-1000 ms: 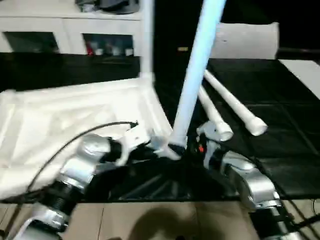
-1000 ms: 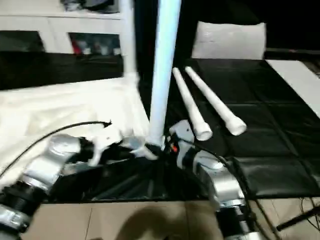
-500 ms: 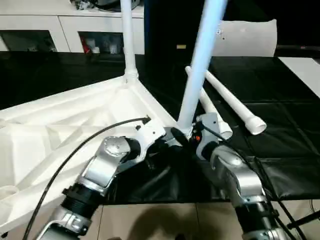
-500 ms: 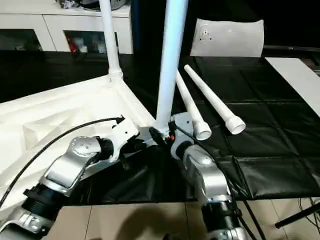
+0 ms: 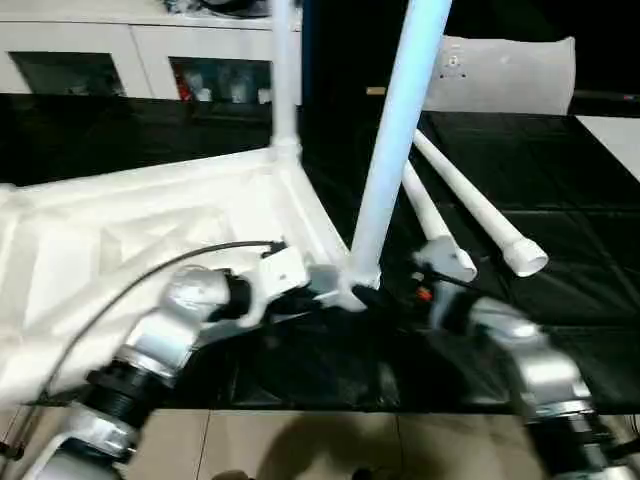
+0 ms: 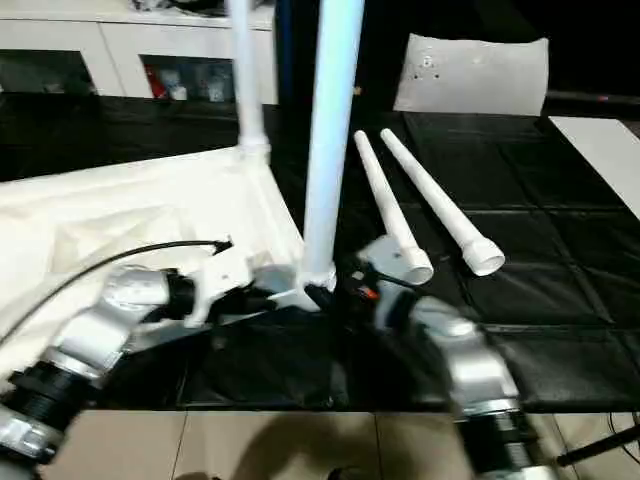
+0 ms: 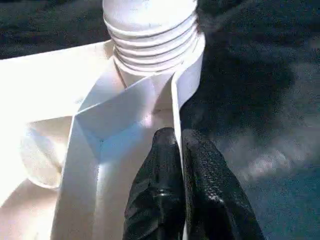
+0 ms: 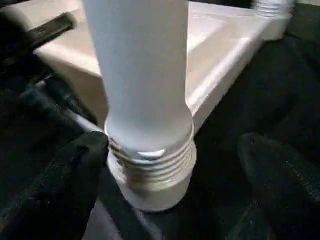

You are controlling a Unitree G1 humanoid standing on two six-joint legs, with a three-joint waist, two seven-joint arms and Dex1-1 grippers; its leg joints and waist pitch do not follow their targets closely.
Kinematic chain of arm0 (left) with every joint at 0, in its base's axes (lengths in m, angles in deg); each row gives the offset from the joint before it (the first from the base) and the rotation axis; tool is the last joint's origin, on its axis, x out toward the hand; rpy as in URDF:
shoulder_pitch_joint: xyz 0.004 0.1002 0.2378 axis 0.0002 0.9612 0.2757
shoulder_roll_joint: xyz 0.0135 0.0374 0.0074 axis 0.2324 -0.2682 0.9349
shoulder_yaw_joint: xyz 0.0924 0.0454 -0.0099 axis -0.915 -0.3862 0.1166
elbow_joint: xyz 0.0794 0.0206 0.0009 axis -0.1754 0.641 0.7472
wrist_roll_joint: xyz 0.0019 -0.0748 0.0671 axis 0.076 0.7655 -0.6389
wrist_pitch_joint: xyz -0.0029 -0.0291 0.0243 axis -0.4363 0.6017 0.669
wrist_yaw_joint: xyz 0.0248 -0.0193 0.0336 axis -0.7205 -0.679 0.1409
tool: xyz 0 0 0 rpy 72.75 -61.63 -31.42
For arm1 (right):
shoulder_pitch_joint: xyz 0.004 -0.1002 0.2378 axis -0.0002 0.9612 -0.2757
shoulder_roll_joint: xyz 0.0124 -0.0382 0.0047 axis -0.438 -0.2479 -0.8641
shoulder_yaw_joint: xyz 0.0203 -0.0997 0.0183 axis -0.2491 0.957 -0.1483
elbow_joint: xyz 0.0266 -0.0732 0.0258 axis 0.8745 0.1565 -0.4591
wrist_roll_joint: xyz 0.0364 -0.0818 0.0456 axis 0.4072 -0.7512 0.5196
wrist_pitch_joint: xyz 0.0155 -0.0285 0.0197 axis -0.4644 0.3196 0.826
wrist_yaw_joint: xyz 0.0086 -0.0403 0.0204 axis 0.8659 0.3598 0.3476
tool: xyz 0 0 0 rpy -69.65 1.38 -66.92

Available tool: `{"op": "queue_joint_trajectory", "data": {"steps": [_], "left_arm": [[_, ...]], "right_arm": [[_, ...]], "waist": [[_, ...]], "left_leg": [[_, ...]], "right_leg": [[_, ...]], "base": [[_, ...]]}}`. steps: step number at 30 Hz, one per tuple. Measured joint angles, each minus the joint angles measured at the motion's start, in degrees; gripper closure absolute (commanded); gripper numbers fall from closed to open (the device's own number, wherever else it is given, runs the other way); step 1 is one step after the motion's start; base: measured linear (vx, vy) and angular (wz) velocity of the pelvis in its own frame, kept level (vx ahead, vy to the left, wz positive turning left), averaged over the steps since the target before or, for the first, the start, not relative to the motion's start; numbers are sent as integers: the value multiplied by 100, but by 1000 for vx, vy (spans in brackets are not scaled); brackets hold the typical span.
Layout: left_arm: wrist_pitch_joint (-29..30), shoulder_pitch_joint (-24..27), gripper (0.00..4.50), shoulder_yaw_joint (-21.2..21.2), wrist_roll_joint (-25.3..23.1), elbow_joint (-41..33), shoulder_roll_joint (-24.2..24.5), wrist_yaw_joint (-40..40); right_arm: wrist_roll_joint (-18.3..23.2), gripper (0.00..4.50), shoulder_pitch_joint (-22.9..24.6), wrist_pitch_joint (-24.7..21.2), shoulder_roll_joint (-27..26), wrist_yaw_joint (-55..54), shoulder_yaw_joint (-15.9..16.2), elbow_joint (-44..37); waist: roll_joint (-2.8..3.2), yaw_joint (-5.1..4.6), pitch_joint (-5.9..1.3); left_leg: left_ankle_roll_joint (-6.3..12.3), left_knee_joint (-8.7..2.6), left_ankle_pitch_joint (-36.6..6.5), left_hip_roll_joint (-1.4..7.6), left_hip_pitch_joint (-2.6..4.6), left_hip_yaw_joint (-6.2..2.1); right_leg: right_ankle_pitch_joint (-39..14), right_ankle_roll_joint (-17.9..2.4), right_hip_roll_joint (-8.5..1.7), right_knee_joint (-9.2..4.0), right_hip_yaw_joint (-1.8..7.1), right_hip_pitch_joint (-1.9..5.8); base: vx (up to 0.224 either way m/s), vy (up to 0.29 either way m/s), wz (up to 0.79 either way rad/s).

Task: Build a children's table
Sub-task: Rotate leg to tighten

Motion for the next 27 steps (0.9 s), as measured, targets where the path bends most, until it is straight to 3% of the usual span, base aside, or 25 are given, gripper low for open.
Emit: {"op": "queue_joint_trajectory", "data": {"steps": [8, 13, 27], "left_arm": [[-576, -208, 450, -145, 322, 422, 241, -1130], [-948, -383, 450, -337, 351, 655, 327, -1685], [-1497, -618, 450, -492, 317, 1044, 321, -2094]], "right_arm": [[5, 5, -188, 214, 468, 1319, 554, 59], [-7, 32, -446, 381, 524, 1773, 785, 331], [17, 160, -549, 496, 543, 2438, 996, 475]], "waist": [[-1, 103, 0], [-2, 151, 0], [-7, 254, 0]], "left_leg": [[1, 3, 0, 1, 0, 3], [1, 16, 0, 0, 3, 7], [1, 15, 0, 6, 2, 17]], "right_leg": [[12, -21, -2, 3, -1, 0], [14, -23, -10, 5, 0, 1], [13, -22, -10, 11, -1, 1]], "base": [[0, 0, 0], [0, 0, 0], [0, 0, 0]]}}
